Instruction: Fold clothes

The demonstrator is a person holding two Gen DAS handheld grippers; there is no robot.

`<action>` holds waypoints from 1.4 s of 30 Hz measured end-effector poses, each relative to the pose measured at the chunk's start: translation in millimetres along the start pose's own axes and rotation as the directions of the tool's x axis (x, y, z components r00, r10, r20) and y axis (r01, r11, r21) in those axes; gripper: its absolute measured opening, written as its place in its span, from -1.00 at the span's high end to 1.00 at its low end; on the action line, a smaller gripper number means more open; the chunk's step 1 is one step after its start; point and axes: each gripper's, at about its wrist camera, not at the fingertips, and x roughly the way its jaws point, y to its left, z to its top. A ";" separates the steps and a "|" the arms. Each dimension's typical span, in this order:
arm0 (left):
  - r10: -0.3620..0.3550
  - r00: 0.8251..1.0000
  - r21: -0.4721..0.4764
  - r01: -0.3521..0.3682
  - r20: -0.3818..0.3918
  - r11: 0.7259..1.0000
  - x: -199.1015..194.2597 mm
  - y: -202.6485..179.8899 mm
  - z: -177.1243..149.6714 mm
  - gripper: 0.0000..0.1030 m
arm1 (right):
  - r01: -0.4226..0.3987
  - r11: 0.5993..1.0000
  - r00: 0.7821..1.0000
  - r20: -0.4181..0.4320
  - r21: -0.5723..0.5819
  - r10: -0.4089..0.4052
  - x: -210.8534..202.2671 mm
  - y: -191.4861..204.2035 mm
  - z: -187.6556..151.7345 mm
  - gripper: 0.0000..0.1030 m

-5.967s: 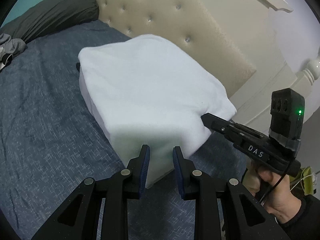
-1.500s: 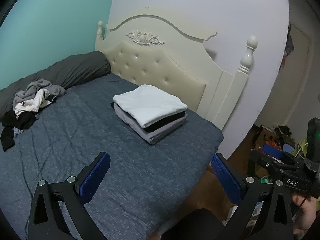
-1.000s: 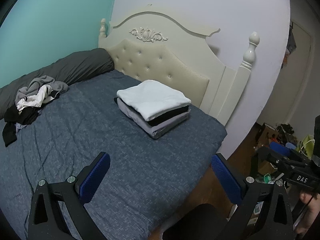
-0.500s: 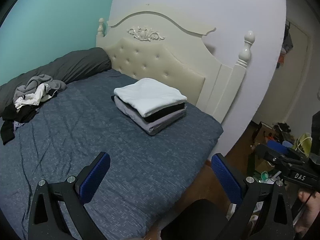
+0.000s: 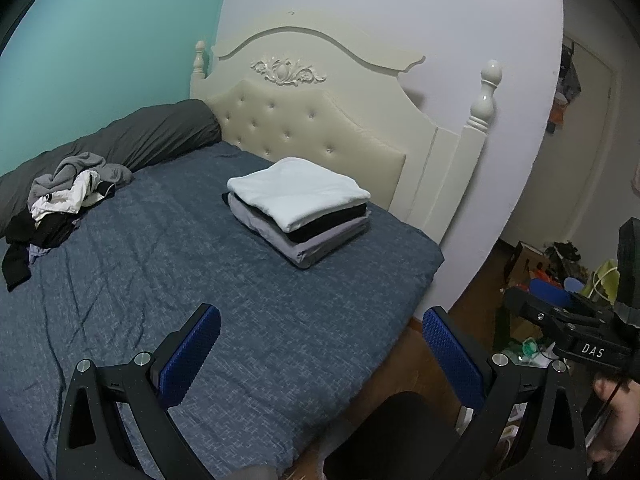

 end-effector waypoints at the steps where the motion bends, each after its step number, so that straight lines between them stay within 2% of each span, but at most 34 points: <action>1: 0.002 1.000 0.002 -0.002 0.000 1.000 -0.3 -0.3 -0.8 -1.00 | 0.000 1.000 1.000 0.001 0.000 0.000 -0.4 0.1 -0.4 -0.88; 12: -0.024 1.000 0.000 0.024 0.000 1.000 -1.1 -0.5 -4.4 -1.00 | 0.010 1.000 1.000 0.009 -0.011 -0.009 -3.8 1.5 0.1 -0.88; 27: -0.007 1.000 -0.010 0.007 0.007 1.000 -2.7 2.9 -4.6 -1.00 | 0.010 1.000 1.000 0.005 -0.015 -0.010 -2.5 3.8 -2.6 -0.91; 42: -0.026 1.000 -0.005 0.026 -0.018 1.000 4.6 -1.3 -5.6 -1.00 | 0.019 1.000 1.000 0.005 -0.014 -0.019 -2.3 4.0 -2.5 -0.91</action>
